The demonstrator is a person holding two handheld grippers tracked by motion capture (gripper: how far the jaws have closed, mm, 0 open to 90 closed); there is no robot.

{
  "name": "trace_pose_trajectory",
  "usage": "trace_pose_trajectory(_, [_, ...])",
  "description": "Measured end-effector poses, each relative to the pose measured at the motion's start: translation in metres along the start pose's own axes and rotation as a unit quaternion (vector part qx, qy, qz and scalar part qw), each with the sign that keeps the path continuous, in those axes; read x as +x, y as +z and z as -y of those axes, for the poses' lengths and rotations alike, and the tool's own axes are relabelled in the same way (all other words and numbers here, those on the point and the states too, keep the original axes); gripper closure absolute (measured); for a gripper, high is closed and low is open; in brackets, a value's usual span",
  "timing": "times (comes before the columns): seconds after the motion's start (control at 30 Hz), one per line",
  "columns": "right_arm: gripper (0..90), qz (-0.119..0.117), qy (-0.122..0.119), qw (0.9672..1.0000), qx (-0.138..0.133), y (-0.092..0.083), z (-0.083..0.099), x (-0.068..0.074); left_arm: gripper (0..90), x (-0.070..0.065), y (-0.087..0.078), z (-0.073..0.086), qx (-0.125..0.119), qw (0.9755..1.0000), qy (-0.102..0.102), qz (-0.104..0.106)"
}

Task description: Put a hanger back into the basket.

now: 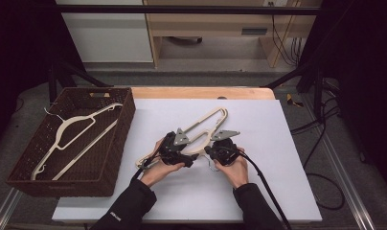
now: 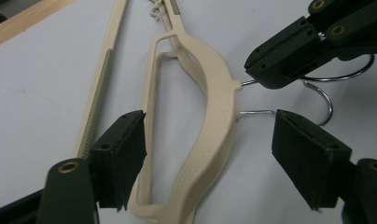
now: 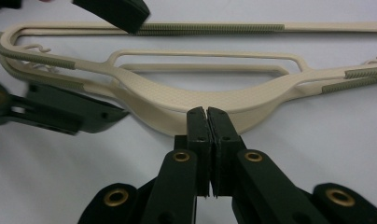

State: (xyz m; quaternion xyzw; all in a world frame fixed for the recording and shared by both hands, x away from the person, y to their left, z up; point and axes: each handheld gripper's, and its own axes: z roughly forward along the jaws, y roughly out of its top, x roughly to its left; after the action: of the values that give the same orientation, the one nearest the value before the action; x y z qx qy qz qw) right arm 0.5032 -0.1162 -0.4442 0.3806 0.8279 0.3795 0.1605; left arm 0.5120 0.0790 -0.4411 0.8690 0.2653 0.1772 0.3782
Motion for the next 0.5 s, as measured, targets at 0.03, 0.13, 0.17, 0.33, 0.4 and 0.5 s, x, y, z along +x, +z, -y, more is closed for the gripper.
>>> trace_pose_trajectory(0.03, [88.9, -0.001, -0.001, 1.0, -0.001, 0.0, 0.0, 0.0, 29.6, 0.0, 0.003, 0.0, 0.002, 1.0, 0.003, 0.001])
trace_pose_trajectory(0.13, [88.9, -0.002, -0.001, 1.0, -0.003, -0.001, -0.001, -0.001, 33.3, 0.0, 0.009, 0.0, 0.01, 0.9999, 0.01, 0.003])
trace_pose_trajectory(0.17, [88.8, -0.002, -0.001, 1.0, -0.003, -0.001, -0.001, -0.001, 35.0, 0.001, 0.011, 0.0, 0.013, 0.9998, 0.013, 0.001])
trace_pose_trajectory(0.33, [88.9, -0.002, -0.003, 1.0, -0.004, -0.003, -0.002, -0.001, 44.7, 0.003, 0.02, 0.004, 0.031, 0.9992, 0.025, -0.004])
trace_pose_trajectory(0.4, [88.9, 0.0, 0.0, 1.0, -0.005, -0.003, -0.002, 0.0, 47.7, 0.005, 0.021, 0.004, 0.047, 0.9979, 0.045, -0.009])
trace_pose_trajectory(0.5, [88.9, -0.002, -0.003, 1.0, -0.007, -0.004, -0.003, 0.0, 51.9, 0.006, 0.023, 0.005, 0.045, 0.9981, 0.043, -0.003])
